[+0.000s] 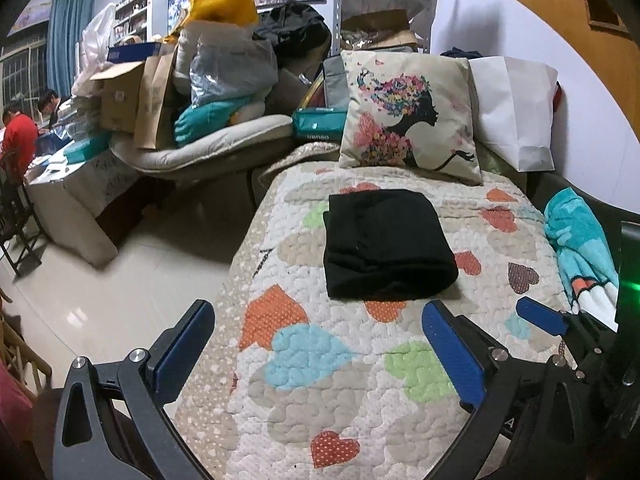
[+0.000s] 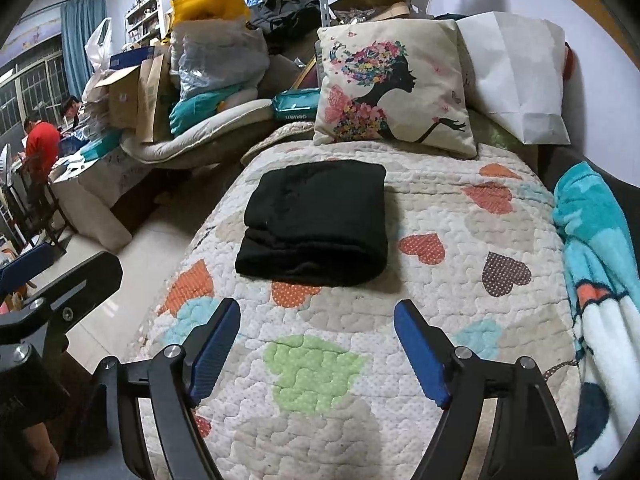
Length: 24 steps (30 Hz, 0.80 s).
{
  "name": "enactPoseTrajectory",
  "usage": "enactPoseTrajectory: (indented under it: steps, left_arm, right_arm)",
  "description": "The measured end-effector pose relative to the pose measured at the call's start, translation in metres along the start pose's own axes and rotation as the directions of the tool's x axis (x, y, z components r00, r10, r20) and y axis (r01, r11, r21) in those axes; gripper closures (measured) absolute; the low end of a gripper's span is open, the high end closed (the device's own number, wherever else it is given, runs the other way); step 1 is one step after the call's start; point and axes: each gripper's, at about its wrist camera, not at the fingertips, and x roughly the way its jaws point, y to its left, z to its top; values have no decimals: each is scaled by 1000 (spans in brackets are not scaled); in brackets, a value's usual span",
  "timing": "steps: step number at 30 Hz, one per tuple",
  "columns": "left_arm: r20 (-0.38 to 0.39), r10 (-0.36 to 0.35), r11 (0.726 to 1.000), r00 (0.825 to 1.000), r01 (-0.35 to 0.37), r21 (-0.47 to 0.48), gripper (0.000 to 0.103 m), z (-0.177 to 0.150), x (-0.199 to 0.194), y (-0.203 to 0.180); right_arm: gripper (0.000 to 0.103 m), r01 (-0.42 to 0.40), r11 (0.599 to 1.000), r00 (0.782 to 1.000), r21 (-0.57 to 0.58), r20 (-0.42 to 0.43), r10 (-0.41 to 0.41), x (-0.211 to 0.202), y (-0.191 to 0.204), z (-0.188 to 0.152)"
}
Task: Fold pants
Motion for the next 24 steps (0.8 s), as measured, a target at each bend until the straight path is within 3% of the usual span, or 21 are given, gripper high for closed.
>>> enactPoseTrajectory:
  steps: [24]
  left_arm:
    - [-127,-51,998,991,47,-32,0,-15,38,5]
  right_arm:
    - [17,26,1000,997,-17,-69,-27,23,1,-11]
